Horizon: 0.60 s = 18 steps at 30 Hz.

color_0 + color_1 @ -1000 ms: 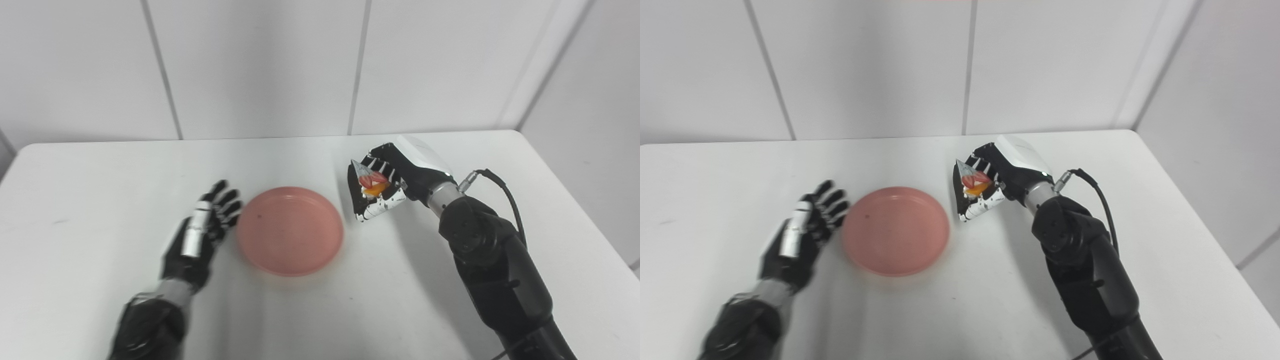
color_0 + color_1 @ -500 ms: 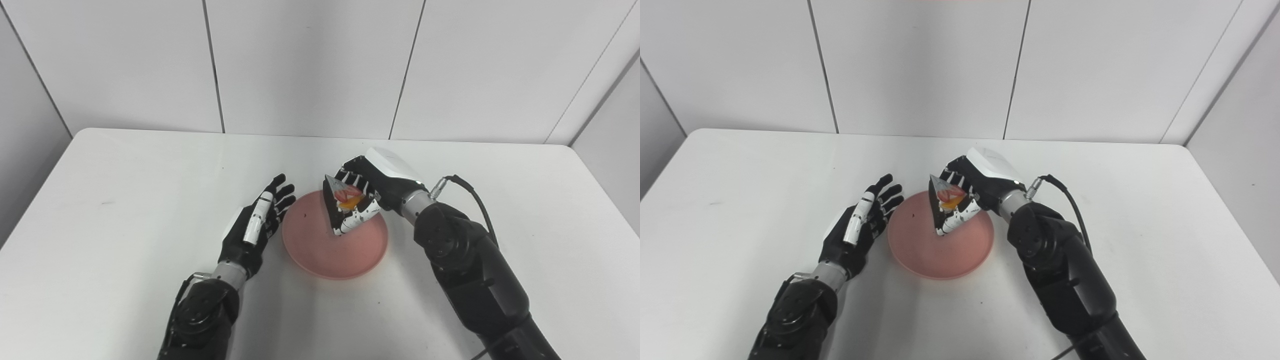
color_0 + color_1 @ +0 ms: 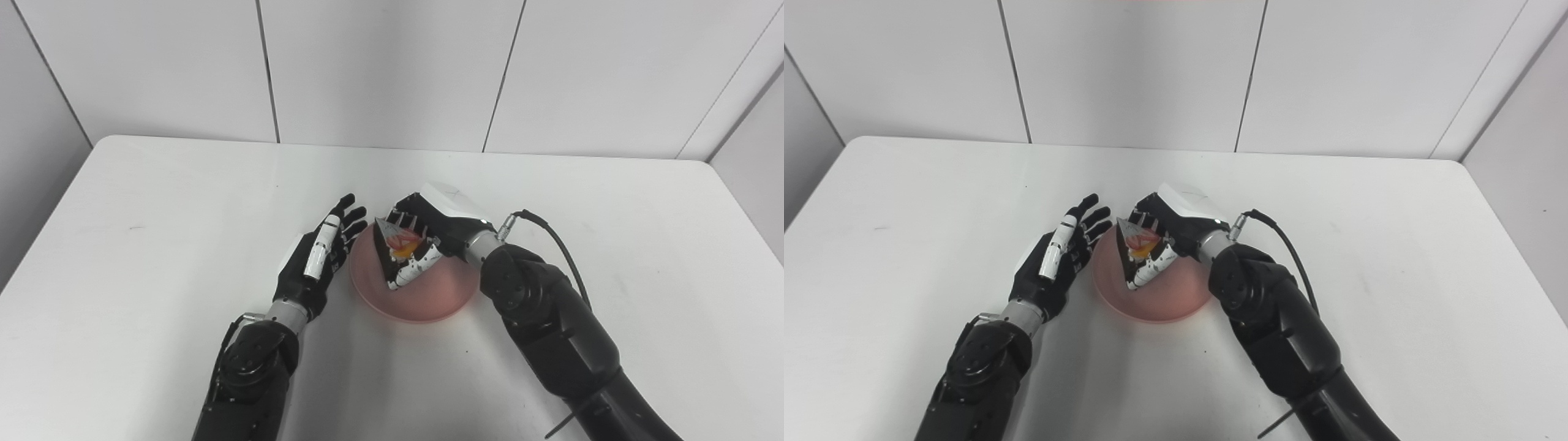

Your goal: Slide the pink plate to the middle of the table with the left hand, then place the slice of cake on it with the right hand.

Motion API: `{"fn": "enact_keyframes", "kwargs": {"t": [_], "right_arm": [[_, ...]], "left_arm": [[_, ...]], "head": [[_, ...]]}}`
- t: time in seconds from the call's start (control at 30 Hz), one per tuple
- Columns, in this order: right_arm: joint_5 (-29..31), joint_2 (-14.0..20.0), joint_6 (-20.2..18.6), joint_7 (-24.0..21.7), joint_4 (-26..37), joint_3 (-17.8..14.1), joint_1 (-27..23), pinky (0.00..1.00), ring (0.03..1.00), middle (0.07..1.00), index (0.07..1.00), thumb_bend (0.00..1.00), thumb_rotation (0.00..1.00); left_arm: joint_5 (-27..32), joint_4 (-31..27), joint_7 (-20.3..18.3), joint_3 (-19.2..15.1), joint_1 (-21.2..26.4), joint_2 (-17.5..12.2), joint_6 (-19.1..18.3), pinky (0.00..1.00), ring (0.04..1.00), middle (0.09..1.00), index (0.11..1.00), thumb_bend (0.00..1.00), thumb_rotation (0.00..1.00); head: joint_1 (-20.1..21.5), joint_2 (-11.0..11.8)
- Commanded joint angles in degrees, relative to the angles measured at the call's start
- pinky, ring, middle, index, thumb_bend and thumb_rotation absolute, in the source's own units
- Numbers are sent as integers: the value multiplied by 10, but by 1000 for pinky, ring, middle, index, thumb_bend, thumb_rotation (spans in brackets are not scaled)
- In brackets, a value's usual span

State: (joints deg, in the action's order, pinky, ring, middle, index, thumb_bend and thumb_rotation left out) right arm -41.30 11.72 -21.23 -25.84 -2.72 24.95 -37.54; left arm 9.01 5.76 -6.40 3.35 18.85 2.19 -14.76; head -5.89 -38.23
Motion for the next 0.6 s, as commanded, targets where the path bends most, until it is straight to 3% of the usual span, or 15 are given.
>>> {"fn": "enact_keyframes", "kwargs": {"t": [0.0,0.4,0.57], "right_arm": [[-6,4,9,10,15,-1,-18,327,409,492,489,509,128],[-44,24,10,8,24,18,-11,327,409,497,491,510,129],[-56,32,-7,-28,29,31,-15,375,457,545,494,509,145]], "left_arm": [[-3,11,2,3,-19,0,-45,900,912,919,918,393,1000],[-3,-4,4,-3,-20,1,-60,880,907,915,911,394,1000],[-5,-6,5,-3,-20,1,-63,878,905,914,910,391,1000]], "head": [[0,0],[5,-10],[6,-12]]}}
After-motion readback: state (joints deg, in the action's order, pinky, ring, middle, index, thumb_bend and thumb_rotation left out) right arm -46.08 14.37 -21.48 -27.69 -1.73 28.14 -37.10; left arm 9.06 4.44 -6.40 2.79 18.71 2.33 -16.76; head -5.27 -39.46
